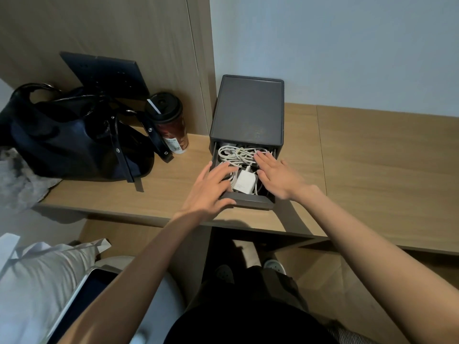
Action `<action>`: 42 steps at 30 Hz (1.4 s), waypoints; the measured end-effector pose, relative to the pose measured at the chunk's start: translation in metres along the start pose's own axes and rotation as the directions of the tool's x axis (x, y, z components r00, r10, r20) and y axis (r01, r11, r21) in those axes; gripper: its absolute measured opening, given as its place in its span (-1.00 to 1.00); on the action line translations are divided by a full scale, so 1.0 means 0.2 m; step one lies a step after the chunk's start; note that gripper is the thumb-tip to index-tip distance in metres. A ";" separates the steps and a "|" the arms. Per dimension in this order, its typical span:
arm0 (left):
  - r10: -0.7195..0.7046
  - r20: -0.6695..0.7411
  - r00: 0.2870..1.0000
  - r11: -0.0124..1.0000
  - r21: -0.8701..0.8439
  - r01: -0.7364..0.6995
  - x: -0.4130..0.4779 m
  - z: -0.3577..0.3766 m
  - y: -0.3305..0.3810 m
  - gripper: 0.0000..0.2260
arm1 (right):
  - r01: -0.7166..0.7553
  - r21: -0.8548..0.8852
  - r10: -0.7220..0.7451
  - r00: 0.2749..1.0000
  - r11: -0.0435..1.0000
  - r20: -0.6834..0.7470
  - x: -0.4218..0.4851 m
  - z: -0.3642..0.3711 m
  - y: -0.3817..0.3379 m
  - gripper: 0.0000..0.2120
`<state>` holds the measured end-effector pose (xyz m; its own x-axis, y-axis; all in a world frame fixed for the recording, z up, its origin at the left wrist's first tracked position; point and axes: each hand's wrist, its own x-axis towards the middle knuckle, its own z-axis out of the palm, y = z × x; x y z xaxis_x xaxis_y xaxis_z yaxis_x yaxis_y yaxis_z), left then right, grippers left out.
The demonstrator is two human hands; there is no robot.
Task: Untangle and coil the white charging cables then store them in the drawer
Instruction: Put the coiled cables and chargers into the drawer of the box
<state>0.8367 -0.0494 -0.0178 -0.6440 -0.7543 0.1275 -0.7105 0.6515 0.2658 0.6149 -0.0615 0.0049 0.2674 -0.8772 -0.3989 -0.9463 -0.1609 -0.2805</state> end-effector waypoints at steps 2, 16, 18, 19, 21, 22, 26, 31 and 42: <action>-0.013 -0.027 1.000 1.000 0.021 0.013 0.03 -0.01 -0.02 -0.73 | 0.015 0.002 -0.015 1.000 1.000 -0.023 0.01 -0.02 0.02 -0.49; -0.240 0.120 0.963 0.951 0.230 0.209 0.14 -0.05 -0.05 -0.02 | 0.098 -0.420 -0.147 0.985 0.902 -0.087 0.02 0.01 0.07 0.14; -0.213 0.101 0.972 0.955 0.231 0.186 0.15 -0.03 -0.07 -0.02 | 0.085 -0.454 -0.144 0.985 0.887 -0.097 0.04 0.02 0.08 0.11; -0.186 0.099 0.978 0.957 0.243 0.157 0.16 -0.03 -0.08 -0.04 | 0.083 -0.468 -0.152 0.982 0.880 -0.111 0.05 0.02 0.07 0.10; -0.138 0.121 0.983 0.951 0.292 0.097 0.18 -0.03 -0.10 -0.06 | 0.061 -0.505 -0.144 0.981 0.861 -0.127 0.06 0.02 0.07 0.06; -0.137 0.152 0.979 0.947 0.309 0.085 0.19 -0.03 -0.11 -0.07 | 0.046 -0.516 -0.126 0.985 0.855 -0.122 0.06 0.02 0.07 0.05; -0.127 0.235 0.964 0.948 0.316 0.047 0.23 -0.04 -0.13 -0.12 | 0.039 -0.512 -0.111 0.988 0.858 -0.111 0.06 0.00 0.05 0.05; -0.066 0.321 0.945 0.971 0.239 -0.013 0.26 -0.05 -0.16 -0.12 | 0.165 -0.463 -0.229 0.970 0.871 -0.085 0.05 0.05 0.06 -0.13; -0.035 0.302 0.953 0.985 0.171 -0.019 0.30 -0.03 -0.21 -0.04 | 0.099 -0.322 -0.145 0.982 0.941 -0.122 0.13 0.05 0.03 0.05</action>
<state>0.8296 -0.1221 -0.0164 -0.6747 -0.7166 -0.1767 -0.7365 0.6696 0.0963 0.6187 -0.0805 -0.0162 0.3778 -0.8929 -0.2448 -0.9229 -0.3844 -0.0225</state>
